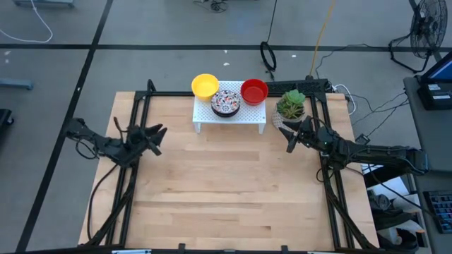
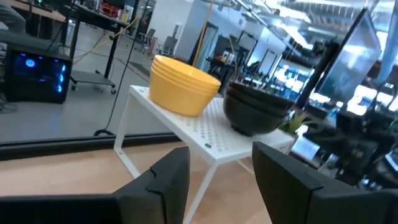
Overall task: Pick & Place Mini bowls
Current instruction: Return to Home Position
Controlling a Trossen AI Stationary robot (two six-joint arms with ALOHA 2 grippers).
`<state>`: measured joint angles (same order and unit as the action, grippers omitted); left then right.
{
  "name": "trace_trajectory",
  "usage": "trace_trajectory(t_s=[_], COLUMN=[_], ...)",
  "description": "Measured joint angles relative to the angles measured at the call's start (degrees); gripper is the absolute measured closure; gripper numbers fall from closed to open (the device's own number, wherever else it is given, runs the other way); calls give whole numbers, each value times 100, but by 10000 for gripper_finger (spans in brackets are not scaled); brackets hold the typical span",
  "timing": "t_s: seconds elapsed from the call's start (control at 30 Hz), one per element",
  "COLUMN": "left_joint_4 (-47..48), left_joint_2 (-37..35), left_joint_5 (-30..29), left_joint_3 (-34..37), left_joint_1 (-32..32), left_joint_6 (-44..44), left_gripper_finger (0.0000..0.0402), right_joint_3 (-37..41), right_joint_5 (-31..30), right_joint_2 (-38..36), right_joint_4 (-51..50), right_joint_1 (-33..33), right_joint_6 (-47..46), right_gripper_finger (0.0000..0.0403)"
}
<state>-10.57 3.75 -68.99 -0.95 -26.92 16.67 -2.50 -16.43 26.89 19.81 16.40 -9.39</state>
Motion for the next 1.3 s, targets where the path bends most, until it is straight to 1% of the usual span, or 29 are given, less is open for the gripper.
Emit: trace_trajectory(t_s=[0.17, 0.27, 0.83, 1.17, 1.3], left_joint_4=[2, -7, 2, 2, 2], left_joint_2=[-341, -347, -345, -345, -345], left_joint_5=[1, -8, -7, -7, -8], left_joint_3=[0, 0, 0, 0, 0], left_joint_1=[0, 4, 11, 11, 10], left_joint_6=[0, 2, 2, 1, 0], left_gripper_finger=[227, 227, 227, 227, 227], right_joint_3=[0, 0, 2, 4, 4], right_joint_5=[1, 2, 4, 2, 2], right_joint_2=[-41, -152, -1795, -2556, -2680], right_joint_4=[35, -5, 2, 2, 20], right_joint_1=[-2, -2, 94, 166, 166], right_joint_6=[1, 2, 2, 2, 2], right_gripper_finger=[248, 248, 248, 248, 248])
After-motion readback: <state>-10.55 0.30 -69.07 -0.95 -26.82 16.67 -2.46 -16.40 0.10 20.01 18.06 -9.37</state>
